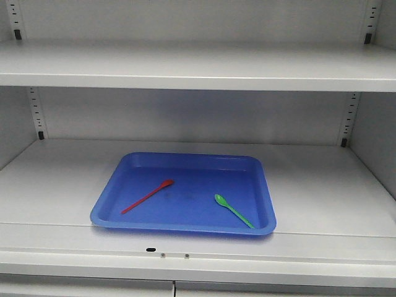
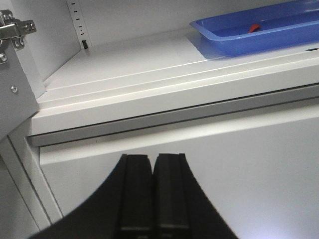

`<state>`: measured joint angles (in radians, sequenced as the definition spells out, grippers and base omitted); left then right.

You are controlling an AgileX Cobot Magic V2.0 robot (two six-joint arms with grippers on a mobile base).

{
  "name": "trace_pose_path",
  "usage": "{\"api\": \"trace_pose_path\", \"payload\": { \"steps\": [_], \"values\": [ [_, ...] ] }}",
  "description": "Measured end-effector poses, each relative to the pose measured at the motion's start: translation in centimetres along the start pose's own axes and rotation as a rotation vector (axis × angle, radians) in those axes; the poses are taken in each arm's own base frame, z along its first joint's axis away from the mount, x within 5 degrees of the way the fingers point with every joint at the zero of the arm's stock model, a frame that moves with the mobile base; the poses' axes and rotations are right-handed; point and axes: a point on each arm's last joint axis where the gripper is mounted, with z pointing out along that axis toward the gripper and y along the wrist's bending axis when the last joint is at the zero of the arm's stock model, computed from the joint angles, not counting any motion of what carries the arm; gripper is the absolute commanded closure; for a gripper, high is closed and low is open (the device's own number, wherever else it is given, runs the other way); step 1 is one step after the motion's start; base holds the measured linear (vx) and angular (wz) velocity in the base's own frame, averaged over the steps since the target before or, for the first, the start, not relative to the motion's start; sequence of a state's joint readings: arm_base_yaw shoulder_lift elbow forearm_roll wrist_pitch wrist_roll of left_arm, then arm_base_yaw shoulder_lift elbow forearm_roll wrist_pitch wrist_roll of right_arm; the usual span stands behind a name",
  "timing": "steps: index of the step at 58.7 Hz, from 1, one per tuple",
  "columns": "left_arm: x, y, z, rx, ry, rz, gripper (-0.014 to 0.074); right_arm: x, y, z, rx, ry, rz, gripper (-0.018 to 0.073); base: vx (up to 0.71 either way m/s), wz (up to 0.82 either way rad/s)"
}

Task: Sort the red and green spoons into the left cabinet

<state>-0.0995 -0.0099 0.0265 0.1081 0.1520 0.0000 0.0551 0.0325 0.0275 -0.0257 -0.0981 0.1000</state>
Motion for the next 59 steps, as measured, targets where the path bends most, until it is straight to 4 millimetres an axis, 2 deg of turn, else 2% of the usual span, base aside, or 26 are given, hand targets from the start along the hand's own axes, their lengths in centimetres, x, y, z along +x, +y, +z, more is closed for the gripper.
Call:
{"api": "trace_pose_path", "payload": {
  "steps": [9, 59],
  "values": [
    [0.03, 0.0, 0.0, 0.0, 0.004, 0.0, 0.06, 0.23, -0.26, -0.33, 0.043, 0.011, 0.001, 0.0562, 0.0, 0.0],
    [0.04, 0.0, 0.0, 0.0, 0.005, 0.0, 0.06, 0.47, -0.29, -0.34, 0.046, 0.038, -0.017, 0.0562, 0.0, 0.0]
  ]
}}
